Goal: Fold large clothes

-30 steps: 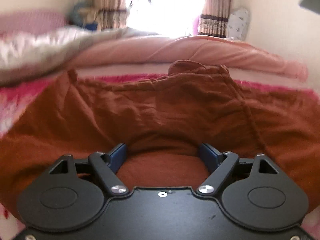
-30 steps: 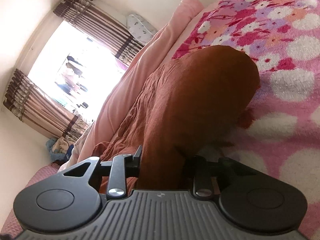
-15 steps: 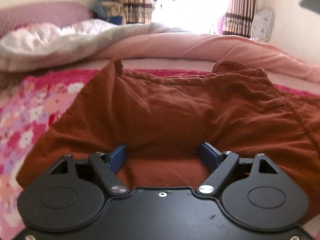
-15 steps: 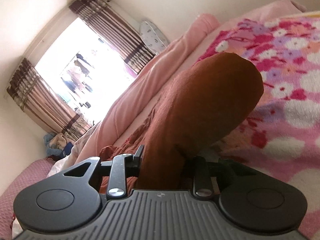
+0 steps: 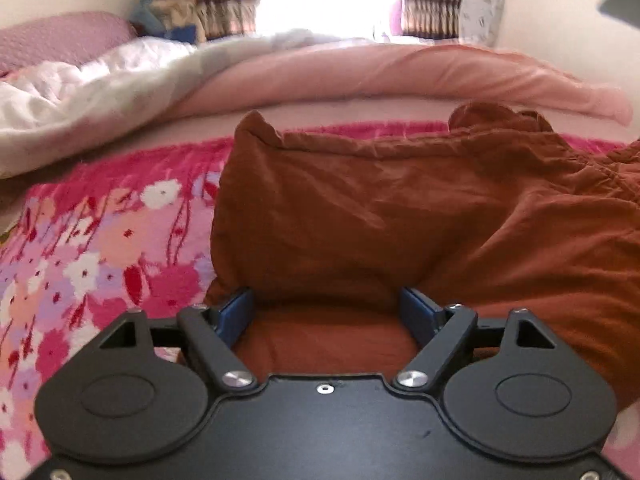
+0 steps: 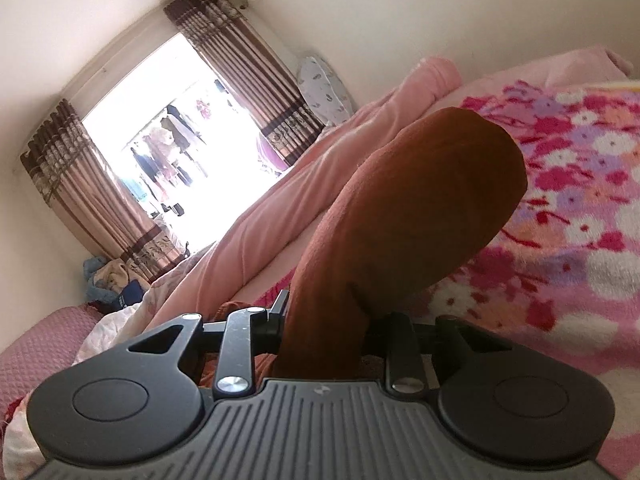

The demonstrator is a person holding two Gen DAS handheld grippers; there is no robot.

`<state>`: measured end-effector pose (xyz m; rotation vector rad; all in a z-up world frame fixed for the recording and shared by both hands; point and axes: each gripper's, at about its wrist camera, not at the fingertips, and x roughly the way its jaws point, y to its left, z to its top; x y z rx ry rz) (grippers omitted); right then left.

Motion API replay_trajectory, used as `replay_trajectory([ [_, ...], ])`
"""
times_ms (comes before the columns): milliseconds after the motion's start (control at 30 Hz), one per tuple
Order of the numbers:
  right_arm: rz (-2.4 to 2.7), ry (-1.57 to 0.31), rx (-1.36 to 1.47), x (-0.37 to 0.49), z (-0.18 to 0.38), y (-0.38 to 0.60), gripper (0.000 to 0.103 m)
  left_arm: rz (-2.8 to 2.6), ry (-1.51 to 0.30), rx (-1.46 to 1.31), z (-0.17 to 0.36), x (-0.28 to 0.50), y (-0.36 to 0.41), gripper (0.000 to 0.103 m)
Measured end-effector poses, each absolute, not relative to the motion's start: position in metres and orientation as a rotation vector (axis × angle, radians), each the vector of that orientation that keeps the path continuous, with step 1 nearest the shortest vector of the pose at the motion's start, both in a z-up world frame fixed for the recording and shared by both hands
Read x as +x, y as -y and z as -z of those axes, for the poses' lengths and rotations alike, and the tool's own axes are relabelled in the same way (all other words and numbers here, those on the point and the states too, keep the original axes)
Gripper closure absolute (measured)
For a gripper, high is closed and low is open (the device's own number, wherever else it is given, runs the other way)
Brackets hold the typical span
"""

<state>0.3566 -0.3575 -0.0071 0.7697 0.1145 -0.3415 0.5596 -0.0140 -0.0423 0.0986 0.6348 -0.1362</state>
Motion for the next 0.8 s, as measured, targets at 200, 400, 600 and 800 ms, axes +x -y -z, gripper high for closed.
replay_trajectory([
  [200,0.339,-0.071,0.666,0.364,-0.016,0.331,0.073,-0.058,-0.518,0.119,0.053,0.536,0.040,0.020],
  [400,0.232,-0.012,0.488,0.376,-0.047,0.279,0.073,-0.110,-0.498,0.040,0.045,0.528,0.022,0.020],
  [600,0.048,0.004,0.335,0.392,-0.065,0.217,0.073,-0.182,-0.516,0.033,0.036,0.524,0.009,0.020],
  [800,-0.204,-0.132,0.155,0.416,-0.041,0.154,0.073,-0.145,-0.587,-0.114,0.043,0.537,-0.025,0.019],
])
